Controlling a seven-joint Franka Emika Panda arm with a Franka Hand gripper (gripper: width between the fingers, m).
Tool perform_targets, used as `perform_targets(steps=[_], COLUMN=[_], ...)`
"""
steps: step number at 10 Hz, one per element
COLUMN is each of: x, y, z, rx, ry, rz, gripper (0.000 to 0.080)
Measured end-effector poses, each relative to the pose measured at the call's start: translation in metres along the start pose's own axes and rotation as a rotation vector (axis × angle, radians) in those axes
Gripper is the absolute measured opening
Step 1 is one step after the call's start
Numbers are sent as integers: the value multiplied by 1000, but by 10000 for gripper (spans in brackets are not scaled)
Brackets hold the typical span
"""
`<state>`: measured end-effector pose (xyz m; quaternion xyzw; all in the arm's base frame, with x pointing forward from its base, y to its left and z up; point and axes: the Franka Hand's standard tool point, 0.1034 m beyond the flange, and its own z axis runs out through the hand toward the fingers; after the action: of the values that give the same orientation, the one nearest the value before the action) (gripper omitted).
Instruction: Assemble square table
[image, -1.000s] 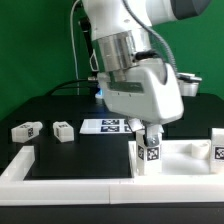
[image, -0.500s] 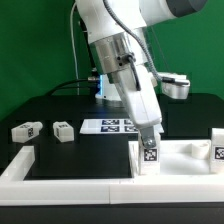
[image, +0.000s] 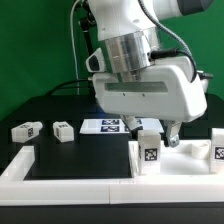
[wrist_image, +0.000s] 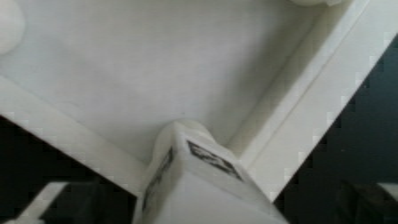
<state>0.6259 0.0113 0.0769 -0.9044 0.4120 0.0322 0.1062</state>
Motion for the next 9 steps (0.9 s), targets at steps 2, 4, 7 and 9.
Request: perform_targets(steps=[2, 4, 7, 9], x=[3, 8, 7, 7], y=[1, 1, 4, 4], z=[-1, -1, 6, 6], rx=[-31, -47, -46, -44], ry=[21, 41, 81, 83], rz=[-286, -576, -657, -623], gripper=[648, 648, 639, 448])
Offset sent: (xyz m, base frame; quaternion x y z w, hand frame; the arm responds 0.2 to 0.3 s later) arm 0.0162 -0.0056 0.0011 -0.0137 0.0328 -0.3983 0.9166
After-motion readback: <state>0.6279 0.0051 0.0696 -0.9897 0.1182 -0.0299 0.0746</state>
